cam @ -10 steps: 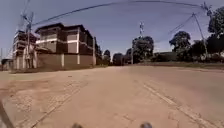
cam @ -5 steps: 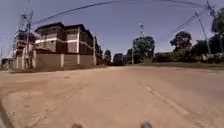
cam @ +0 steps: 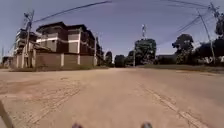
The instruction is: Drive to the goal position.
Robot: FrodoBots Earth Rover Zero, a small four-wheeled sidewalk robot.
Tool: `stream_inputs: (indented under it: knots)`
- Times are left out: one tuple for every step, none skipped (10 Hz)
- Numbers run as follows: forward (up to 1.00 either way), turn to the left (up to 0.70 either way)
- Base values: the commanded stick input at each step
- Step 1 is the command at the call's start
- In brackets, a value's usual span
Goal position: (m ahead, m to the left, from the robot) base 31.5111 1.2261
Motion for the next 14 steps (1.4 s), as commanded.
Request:
stream_inputs:
  knots:
    - [0.85, 0.00]
    - [0.85, 0.00]
    - [0.85, 0.00]
    - [0.85, 0.00]
    - [0.85, 0.00]
    - [0.85, 0.00]
    - [0.85, 0.00]
    - [0.85, 0.00]
    - [0.85, 0.00]
    - [0.85, 0.00]
    - [0.85, 0.00]
    - [0.85, 0.00]
    - [0.85, 0.00]
    - [0.85, 0.00]
